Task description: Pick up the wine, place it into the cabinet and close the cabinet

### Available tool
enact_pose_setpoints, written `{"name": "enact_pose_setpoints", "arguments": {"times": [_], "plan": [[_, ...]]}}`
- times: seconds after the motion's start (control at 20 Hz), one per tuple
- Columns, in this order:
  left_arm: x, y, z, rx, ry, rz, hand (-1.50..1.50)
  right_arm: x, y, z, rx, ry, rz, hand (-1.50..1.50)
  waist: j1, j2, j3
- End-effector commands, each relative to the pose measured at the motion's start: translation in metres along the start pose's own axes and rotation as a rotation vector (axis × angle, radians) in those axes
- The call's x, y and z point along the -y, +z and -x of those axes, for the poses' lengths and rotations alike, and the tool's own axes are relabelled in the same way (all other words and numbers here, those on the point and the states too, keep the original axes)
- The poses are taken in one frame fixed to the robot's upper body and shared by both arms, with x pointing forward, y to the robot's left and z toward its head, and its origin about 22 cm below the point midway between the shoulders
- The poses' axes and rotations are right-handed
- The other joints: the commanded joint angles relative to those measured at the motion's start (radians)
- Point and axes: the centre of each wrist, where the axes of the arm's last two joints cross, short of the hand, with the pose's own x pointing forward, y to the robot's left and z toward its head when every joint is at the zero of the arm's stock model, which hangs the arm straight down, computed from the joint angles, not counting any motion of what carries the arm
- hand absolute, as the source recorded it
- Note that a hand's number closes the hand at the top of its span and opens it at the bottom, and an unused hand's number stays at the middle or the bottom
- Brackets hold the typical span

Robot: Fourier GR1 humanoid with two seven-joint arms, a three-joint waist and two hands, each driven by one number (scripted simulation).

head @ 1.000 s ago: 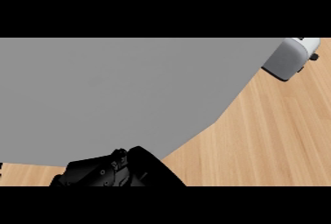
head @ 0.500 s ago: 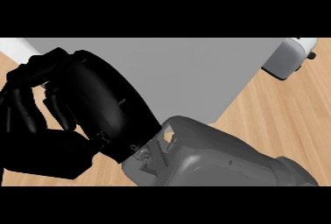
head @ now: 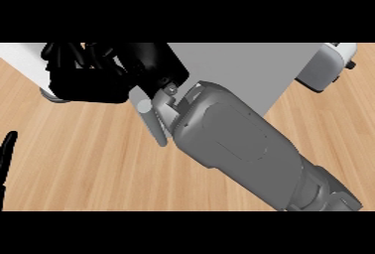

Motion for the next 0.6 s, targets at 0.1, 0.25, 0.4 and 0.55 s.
{"name": "enact_pose_setpoints", "arguments": {"times": [0.1, 0.25, 0.4, 0.55], "plan": [[-0.001, 0.001, 0.001, -0.012, -0.019, 0.004, -1.5, 0.04, -0.019, 0.035, -0.036, 0.019, 0.09, 1.5, -0.001, 0.017, 0.006], [0.001, 0.009, 0.011, -0.015, -0.019, 0.005, -1.5, 0.063, -0.011, 0.04, -0.035, 0.046, 0.102, 1.5, -0.012, 0.016, 0.006], [0.0, 0.005, 0.004, -0.011, -0.004, -0.002, -1.5, 0.071, -0.017, 0.037, -0.033, 0.076, 0.129, 1.5, -0.006, 0.015, 0.006], [0.005, -0.001, -0.002, 0.002, 0.003, 0.007, -1.5, 0.073, -0.015, 0.059, -0.044, 0.14, 0.121, 1.5, -0.009, 0.019, 0.007]]}}
